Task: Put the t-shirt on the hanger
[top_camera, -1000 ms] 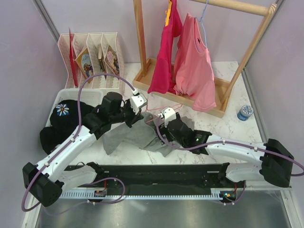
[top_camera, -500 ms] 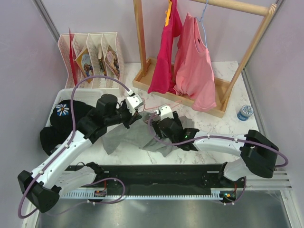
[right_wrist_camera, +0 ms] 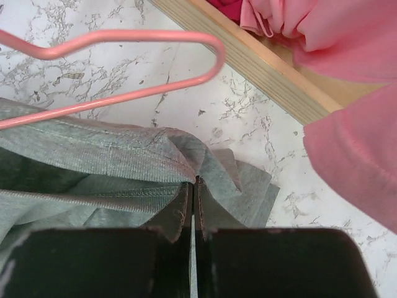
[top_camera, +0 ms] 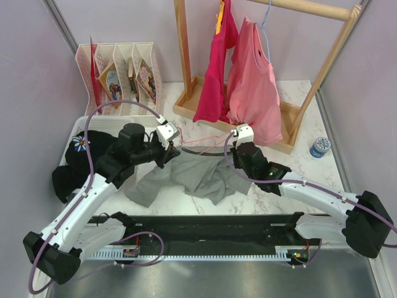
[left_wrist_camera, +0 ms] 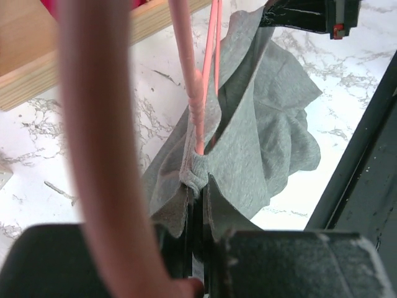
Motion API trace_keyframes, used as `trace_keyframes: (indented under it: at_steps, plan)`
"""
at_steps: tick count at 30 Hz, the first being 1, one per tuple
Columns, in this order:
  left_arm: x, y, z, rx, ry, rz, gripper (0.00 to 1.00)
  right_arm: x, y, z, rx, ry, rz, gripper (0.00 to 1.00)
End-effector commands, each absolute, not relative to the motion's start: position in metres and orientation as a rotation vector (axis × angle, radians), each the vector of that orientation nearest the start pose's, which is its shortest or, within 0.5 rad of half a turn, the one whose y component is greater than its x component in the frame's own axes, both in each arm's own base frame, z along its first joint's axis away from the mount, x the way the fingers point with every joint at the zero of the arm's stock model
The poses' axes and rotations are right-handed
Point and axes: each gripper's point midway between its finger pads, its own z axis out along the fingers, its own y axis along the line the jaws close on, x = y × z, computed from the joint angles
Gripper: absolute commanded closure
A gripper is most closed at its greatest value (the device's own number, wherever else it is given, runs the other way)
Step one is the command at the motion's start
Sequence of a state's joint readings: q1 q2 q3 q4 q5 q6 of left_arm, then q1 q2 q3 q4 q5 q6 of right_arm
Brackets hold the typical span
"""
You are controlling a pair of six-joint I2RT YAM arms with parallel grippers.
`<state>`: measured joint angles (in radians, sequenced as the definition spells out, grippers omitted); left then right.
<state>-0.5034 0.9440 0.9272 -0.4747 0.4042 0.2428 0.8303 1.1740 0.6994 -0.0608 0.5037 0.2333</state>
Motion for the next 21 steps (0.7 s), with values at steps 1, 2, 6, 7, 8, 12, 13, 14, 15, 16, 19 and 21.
trace_keyframes:
  at_steps: [1, 2, 6, 7, 8, 12, 13, 14, 15, 16, 19, 21]
  plan:
    - [0.229, -0.197, 0.259, 0.977, 1.704, -0.665, 0.98, 0.289, 0.178, 0.13, -0.305, 2.077, 0.142, 1.0]
    - [0.227, -0.194, 0.263, 0.972, 1.68, -0.683, 0.98, 0.29, 0.178, 0.128, -0.3, 2.084, 0.161, 1.0]
    - [0.206, -0.196, 0.266, 1.081, 1.586, -0.73, 0.98, 0.291, 0.178, 0.122, -0.314, 2.117, 0.241, 1.0]
    - [0.203, -0.195, 0.262, 1.11, 1.588, -0.721, 0.98, 0.295, 0.176, 0.123, -0.308, 2.124, 0.276, 1.0]
    - [0.199, -0.191, 0.254, 1.164, 1.593, -0.692, 0.98, 0.297, 0.175, 0.123, -0.309, 2.129, 0.291, 1.0]
    - [0.185, -0.18, 0.239, 1.317, 1.555, -0.618, 0.98, 0.303, 0.173, 0.141, -0.321, 2.115, 0.364, 1.0]
    - [0.191, -0.174, 0.232, 1.33, 1.571, -0.551, 0.98, 0.303, 0.173, 0.146, -0.326, 2.111, 0.381, 1.0]
    - [0.196, -0.17, 0.228, 1.333, 1.588, -0.515, 0.98, 0.3, 0.176, 0.15, -0.34, 2.107, 0.409, 1.0]
    - [0.199, -0.166, 0.221, 1.344, 1.619, -0.486, 0.98, 0.298, 0.176, 0.154, -0.35, 2.112, 0.41, 1.0]
    - [0.204, -0.162, 0.22, 1.361, 1.616, -0.436, 0.98, 0.293, 0.18, 0.161, -0.372, 2.1, 0.449, 1.0]
    - [0.21, -0.156, 0.214, 1.378, 1.632, -0.379, 0.98, 0.287, 0.182, 0.172, -0.382, 2.095, 0.476, 1.0]
    - [0.216, -0.152, 0.21, 1.389, 1.649, -0.341, 0.98, 0.284, 0.183, 0.178, -0.401, 2.099, 0.488, 1.0]
